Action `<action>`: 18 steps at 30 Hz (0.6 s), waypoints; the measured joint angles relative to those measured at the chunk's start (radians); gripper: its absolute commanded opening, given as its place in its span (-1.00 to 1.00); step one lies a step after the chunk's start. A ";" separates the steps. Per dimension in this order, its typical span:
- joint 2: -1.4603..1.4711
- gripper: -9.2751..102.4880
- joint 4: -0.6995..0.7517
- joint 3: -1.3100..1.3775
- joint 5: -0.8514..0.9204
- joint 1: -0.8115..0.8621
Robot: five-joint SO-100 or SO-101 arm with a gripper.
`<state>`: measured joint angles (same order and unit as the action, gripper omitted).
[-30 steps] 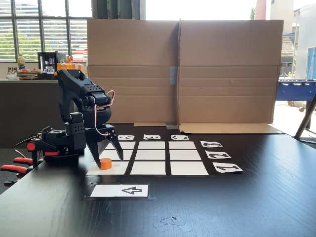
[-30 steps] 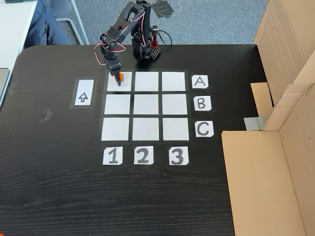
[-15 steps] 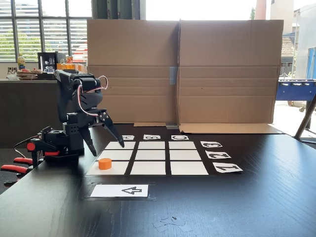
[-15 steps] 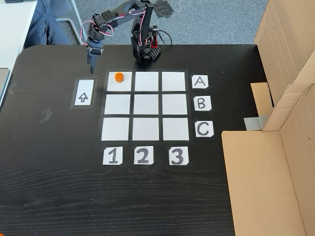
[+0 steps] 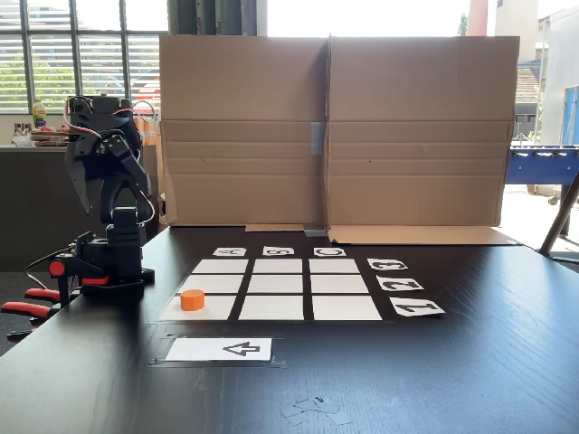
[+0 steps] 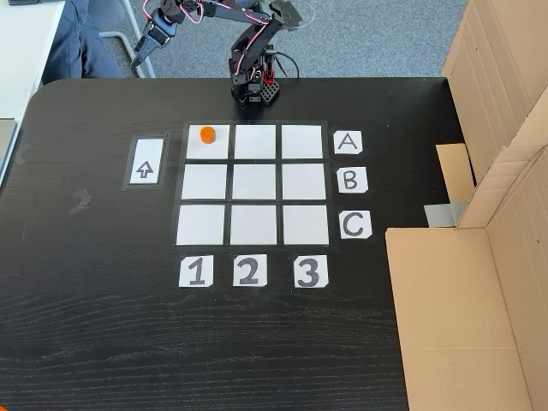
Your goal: Pick up the round, orange token and place it in the grid on square A1.
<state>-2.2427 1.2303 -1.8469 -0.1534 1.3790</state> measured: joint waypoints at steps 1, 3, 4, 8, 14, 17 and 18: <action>-0.020 -0.39 0.014 -0.012 0.000 0.021; -0.063 -0.42 0.032 -0.046 0.017 0.067; -0.086 -0.43 0.041 -0.066 0.028 0.092; -0.186 -0.47 0.064 -0.161 0.080 0.198; -0.333 -0.54 0.069 -0.354 0.129 0.319; -0.393 -0.57 0.069 -0.463 0.135 0.345; -0.413 -0.57 0.069 -0.502 0.135 0.347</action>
<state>-2.6553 1.2993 -2.3485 -0.0184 1.7257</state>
